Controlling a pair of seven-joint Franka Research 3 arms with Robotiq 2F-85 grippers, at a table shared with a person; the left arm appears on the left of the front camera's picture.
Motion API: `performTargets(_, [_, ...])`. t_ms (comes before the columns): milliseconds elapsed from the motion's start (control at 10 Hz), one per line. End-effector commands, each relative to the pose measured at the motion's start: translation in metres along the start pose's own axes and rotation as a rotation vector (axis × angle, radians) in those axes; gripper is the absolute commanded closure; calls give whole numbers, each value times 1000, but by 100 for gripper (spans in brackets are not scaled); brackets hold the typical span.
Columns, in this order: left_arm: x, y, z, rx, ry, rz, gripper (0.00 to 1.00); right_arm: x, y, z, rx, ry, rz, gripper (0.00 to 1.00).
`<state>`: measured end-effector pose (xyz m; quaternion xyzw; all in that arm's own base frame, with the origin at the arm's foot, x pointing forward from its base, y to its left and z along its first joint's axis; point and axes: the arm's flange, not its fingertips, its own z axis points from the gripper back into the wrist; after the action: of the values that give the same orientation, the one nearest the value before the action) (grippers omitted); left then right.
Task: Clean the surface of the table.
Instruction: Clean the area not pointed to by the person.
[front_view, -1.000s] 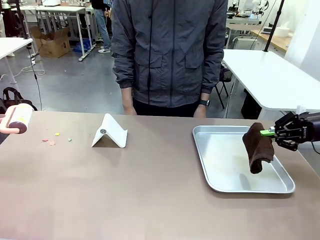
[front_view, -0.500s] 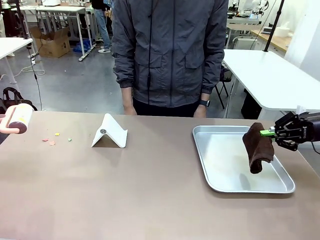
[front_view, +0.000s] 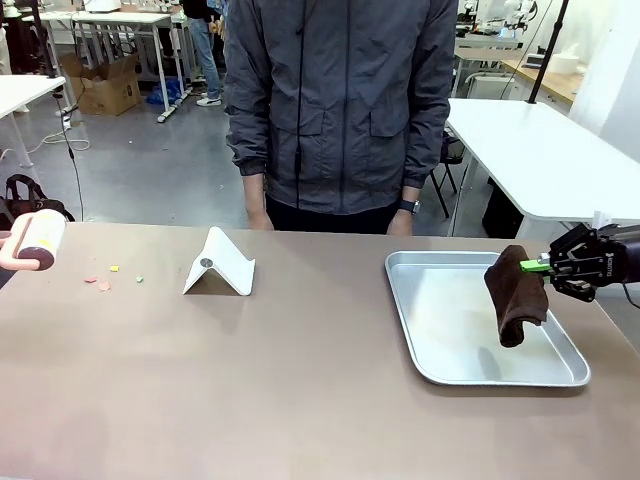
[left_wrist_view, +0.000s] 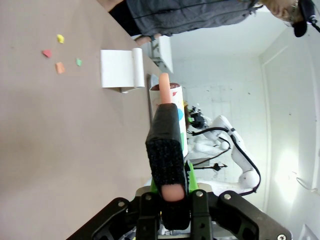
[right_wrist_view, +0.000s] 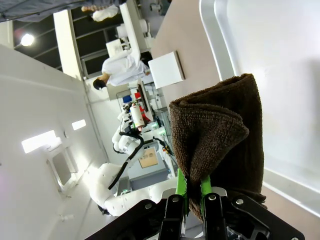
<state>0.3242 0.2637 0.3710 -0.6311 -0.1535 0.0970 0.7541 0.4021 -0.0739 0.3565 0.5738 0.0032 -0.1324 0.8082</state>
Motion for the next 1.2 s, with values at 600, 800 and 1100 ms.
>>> performTargets(600, [30,-36,-36,525,-77,213,78,2,9,-1,16,-5,-18,88])
performTargets(800, [47,-31,-41,585,-125,240,78,2,9,-1,16,-5,-18,88])
performTargets(1100, [58,-20,-46,618,-162,223,78,2,9,-1,16,-5,-18,88])
